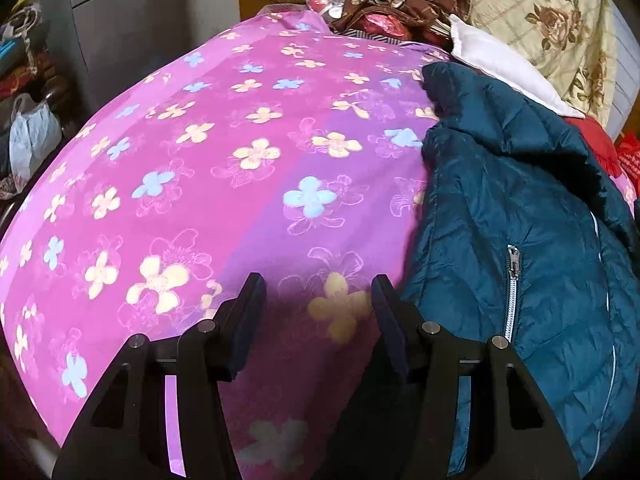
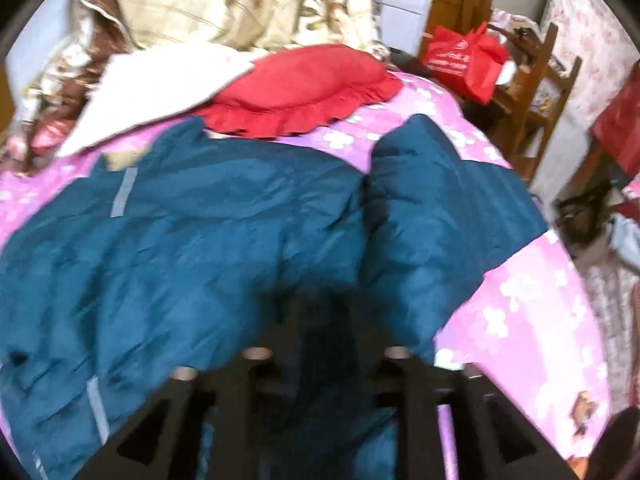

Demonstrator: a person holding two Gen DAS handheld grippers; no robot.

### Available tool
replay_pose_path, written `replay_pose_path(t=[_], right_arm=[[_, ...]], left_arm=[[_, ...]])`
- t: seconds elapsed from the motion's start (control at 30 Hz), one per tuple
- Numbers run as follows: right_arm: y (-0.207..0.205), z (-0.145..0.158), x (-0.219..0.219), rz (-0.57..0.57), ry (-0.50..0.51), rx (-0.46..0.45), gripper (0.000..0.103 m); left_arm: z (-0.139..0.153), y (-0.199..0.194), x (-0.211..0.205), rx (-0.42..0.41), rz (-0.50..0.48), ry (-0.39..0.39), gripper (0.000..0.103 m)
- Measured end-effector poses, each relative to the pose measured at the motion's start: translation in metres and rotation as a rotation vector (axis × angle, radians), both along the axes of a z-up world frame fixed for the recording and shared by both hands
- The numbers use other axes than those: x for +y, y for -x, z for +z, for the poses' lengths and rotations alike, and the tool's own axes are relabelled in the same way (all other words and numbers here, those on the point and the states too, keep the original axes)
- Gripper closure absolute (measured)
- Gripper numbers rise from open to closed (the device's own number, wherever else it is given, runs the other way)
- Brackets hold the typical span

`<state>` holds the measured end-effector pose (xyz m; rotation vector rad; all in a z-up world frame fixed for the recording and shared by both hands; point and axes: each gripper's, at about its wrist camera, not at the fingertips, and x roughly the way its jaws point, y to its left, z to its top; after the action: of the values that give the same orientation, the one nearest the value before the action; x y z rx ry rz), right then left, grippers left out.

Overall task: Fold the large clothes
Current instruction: 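Grasp the other sleeve with the right gripper and fold it across the body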

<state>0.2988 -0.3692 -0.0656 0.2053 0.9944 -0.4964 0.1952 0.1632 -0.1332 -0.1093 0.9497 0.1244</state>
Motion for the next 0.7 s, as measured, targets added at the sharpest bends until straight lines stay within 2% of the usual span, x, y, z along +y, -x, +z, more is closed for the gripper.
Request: replay_pose_path(t=[0.03,0.07,0.1,0.13,0.2,0.27,0.33,0.43,0.53,0.6,0.67,0.7], right_arm=[[0.006,0.003,0.009,0.013,-0.011,-0.022,0.045],[0.011,0.007,0.016,0.031,-0.028,-0.052,0.033],[0.017,0.012,0.024,0.052,-0.044,-0.086,0.03],[0.022,0.017,0.031,0.06,-0.038,-0.107,0.03],[0.029,0.027,0.048,0.052,0.048,-0.155,0.03],[0.027,0.032,0.07,0.116,0.07,-0.182,0.03],[0.007,0.024,0.096,0.234,0.013,-0.135,0.03],[-0.031,0.004,0.122,0.301,-0.008,-0.092,0.03],[-0.071,-0.03,0.122,0.285,0.041,0.028,0.03],[-0.094,-0.06,0.108,0.243,0.056,0.129,0.03],[-0.1,-0.069,0.091,0.212,0.077,0.151,0.029],[-0.106,-0.071,0.081,0.191,0.105,0.155,0.023]], left_arm=[[-0.001,0.001,0.001,0.001,0.006,-0.001,0.048],[-0.002,0.002,0.001,0.003,0.008,-0.002,0.048],[-0.005,0.003,0.001,0.011,0.008,-0.003,0.048],[-0.006,0.003,0.0,0.021,0.005,-0.003,0.048],[-0.01,0.003,0.0,0.035,-0.003,0.0,0.048],[-0.012,0.003,-0.003,0.03,-0.007,-0.02,0.048],[-0.014,0.002,-0.007,0.032,-0.014,-0.038,0.048],[-0.015,0.002,-0.009,0.029,-0.017,-0.052,0.048],[-0.016,0.003,-0.008,0.017,-0.025,-0.052,0.048],[-0.016,0.004,-0.008,0.009,-0.034,-0.053,0.048],[-0.016,0.004,-0.008,0.005,-0.04,-0.055,0.048],[-0.017,0.005,-0.008,0.002,-0.043,-0.057,0.048]])
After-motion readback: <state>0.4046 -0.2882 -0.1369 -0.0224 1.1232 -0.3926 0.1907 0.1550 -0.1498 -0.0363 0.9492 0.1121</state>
